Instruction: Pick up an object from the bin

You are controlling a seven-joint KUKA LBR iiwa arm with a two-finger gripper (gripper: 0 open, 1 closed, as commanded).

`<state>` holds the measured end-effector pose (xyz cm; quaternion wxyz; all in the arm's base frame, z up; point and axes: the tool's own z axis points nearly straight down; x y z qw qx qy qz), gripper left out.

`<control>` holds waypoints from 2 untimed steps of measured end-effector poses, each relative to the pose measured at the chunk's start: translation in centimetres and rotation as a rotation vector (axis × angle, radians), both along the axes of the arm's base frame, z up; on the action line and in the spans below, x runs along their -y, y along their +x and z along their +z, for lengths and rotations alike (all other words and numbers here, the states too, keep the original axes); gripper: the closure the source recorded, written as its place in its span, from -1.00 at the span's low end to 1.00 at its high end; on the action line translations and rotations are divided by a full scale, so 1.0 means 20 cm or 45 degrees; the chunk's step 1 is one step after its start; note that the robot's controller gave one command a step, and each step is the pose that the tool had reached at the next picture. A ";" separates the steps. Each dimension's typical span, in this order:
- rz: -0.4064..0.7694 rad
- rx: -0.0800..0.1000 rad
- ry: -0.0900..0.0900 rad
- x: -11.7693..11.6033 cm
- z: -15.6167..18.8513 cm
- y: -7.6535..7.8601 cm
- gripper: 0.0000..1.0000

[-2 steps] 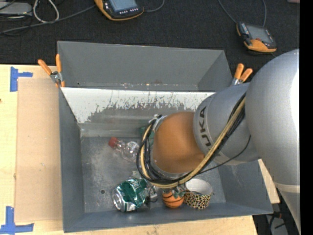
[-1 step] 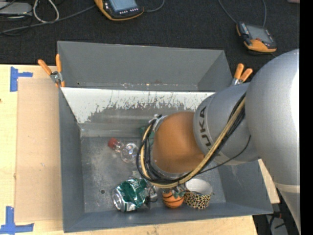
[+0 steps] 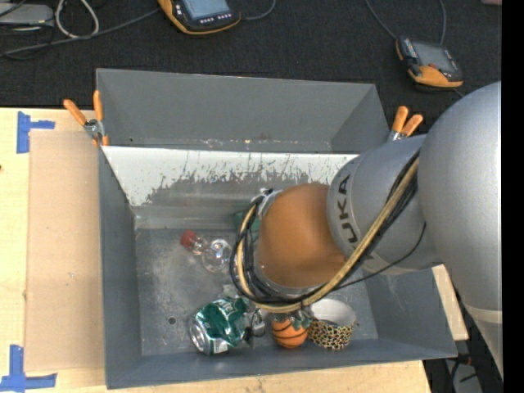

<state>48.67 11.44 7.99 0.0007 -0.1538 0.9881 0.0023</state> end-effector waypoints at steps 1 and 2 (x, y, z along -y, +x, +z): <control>-0.001 -0.002 0.000 0.00 0.10 0.00 1.00; -0.003 -0.004 0.000 0.00 0.18 -0.01 1.00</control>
Offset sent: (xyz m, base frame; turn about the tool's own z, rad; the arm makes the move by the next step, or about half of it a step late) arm -0.0009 0.0000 0.0382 0.0007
